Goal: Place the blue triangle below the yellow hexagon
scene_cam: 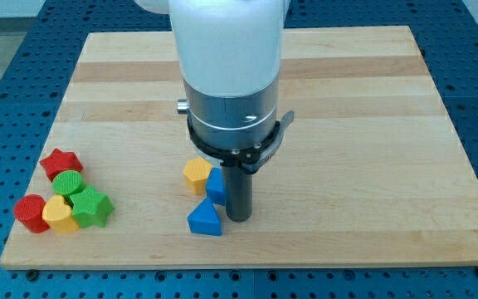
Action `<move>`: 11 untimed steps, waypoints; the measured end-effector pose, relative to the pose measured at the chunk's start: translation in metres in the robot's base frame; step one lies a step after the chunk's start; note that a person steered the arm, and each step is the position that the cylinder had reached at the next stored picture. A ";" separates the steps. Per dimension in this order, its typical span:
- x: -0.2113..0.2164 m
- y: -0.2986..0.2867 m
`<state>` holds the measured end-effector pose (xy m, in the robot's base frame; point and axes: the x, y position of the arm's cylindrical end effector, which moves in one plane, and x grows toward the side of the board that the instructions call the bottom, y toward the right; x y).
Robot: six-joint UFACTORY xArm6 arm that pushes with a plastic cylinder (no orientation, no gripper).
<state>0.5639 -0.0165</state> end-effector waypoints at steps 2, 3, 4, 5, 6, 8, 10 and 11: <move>0.046 -0.008; 0.055 -0.007; 0.049 -0.057; 0.043 -0.059; -0.042 -0.059; -0.024 -0.077; 0.024 -0.093; 0.030 -0.035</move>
<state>0.5939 -0.0518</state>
